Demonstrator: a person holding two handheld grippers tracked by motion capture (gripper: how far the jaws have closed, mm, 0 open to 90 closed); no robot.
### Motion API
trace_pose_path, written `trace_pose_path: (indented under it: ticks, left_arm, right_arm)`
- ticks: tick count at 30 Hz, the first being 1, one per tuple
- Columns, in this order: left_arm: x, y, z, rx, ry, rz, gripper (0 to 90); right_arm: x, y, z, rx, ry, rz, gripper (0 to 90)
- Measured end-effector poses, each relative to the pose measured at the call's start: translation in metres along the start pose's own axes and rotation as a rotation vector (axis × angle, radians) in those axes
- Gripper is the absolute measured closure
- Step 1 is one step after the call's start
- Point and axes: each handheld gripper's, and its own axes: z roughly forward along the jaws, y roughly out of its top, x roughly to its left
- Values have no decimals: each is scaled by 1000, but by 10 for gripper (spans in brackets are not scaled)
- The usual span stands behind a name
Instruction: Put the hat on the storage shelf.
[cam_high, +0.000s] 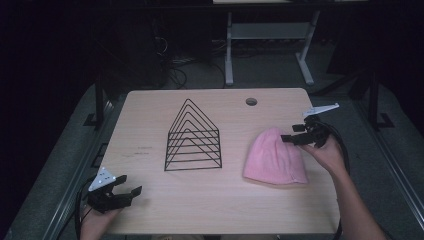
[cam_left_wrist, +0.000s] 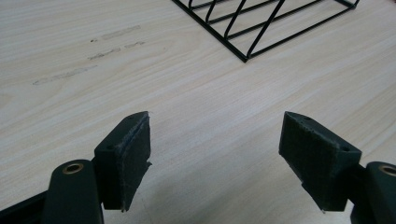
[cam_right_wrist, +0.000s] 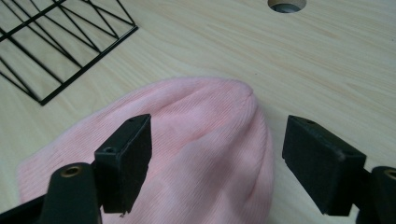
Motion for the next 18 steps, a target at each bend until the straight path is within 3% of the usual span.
trace_pose_path:
  ticks: [2,4,10,18]
  left_arm:
    - [0,0,0,3,-3,0,243]
    - [-1,-1,1,3,-13,4,243]
    - [-3,0,1,6,-17,10,243]
    - [-3,-2,1,8,-14,6,243]
  right_arm:
    - [-4,2,6,-1,6,20,239]
    - [-9,5,16,31,16,39,239]
    - [-18,13,36,69,27,53,253]
    - [-26,14,59,109,25,62,356]
